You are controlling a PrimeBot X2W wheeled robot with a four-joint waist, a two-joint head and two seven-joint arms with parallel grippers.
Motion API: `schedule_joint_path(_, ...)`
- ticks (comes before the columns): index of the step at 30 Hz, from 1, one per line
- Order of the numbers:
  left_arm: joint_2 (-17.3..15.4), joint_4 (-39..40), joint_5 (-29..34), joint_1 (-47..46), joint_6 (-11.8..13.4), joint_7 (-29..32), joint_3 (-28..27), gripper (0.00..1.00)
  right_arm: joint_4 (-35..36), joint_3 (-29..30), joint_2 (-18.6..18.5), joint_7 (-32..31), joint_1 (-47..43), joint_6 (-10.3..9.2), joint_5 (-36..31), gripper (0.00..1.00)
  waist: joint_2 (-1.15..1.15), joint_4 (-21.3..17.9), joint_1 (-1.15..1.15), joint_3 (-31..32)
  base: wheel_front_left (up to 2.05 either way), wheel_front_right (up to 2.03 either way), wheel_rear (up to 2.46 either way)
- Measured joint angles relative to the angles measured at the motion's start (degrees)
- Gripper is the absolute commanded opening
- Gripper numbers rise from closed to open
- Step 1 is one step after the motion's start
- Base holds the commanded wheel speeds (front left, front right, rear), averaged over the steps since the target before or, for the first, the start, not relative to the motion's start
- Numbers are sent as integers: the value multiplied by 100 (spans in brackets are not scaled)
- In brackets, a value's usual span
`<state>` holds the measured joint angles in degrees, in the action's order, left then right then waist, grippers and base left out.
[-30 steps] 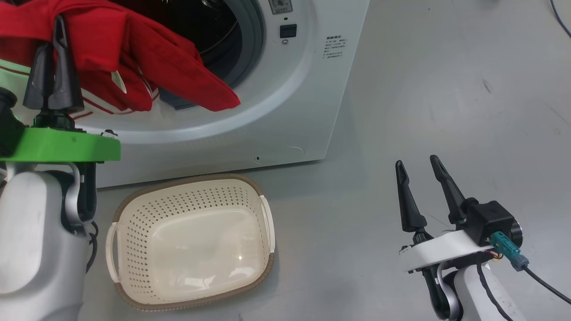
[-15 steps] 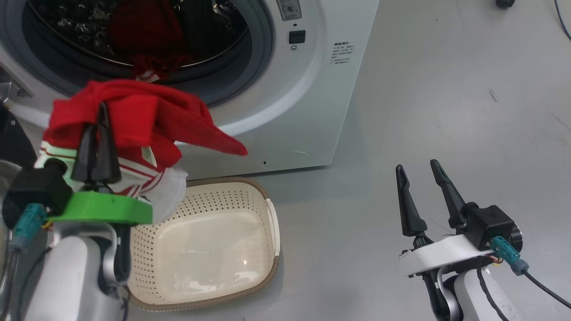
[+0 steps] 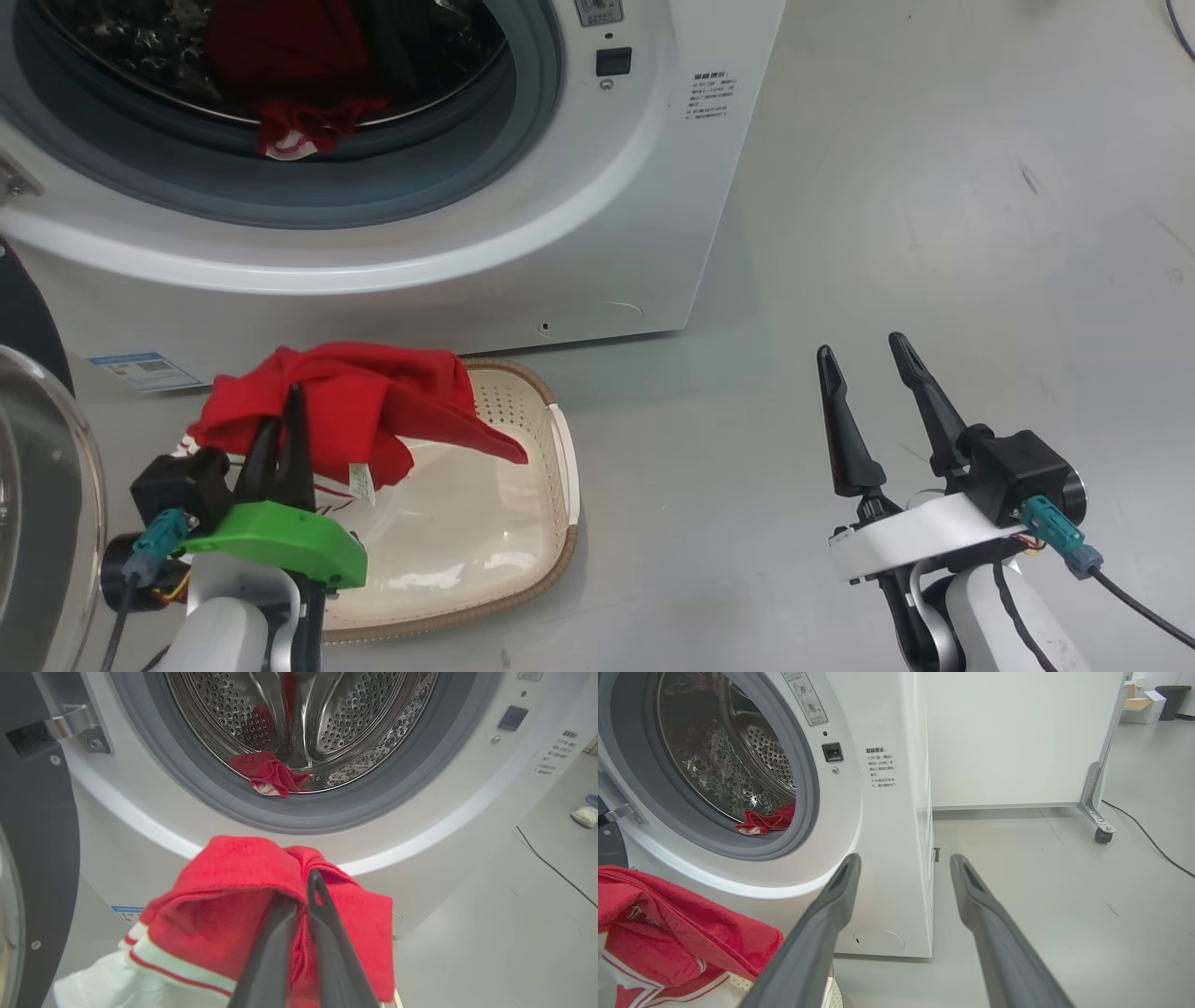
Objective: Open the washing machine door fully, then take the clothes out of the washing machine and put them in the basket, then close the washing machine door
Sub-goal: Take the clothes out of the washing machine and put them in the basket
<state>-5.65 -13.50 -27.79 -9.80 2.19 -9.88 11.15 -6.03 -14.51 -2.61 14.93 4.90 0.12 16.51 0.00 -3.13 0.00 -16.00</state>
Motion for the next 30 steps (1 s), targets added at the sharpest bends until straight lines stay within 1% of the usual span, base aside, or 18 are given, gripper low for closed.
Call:
schedule_joint_path(3,41,-461,-102,14,-48,94,93,0,13,-13,0,0,1,7,-3,100,0,-29,0,-89,0,0,0)
schedule_joint_path(4,41,-461,-102,14,-48,94,93,0,13,-13,0,0,1,7,-3,100,0,-29,0,-89,0,0,0)
schedule_joint_path(5,51,-602,-108,17,-82,97,110,0,12,-35,-1,0,3,34,-3,100,0,-41,0,-119,0,0,0)
schedule_joint_path(11,118,-1368,-192,-66,-158,265,256,0,67,-73,-1,0,41,34,-3,100,0,-121,0,-318,0,0,0)
schedule_joint_path(13,129,-1621,-193,-199,-200,330,291,0,85,-86,0,0,64,34,-5,100,0,-141,0,-396,0,0,0)
schedule_joint_path(21,171,-2430,-296,-942,-218,641,255,0,130,-176,-1,0,262,42,-14,100,0,-255,0,-751,0,0,0)
schedule_joint_path(29,171,-3107,-492,-1465,-398,1036,198,0,205,-213,-1,0,459,37,-11,100,0,-446,0,-1115,0,0,0)
schedule_joint_path(30,172,-3189,-526,-1510,-400,1065,183,21,212,-213,-1,0,480,33,-10,100,0,-469,0,-1160,0,0,0)
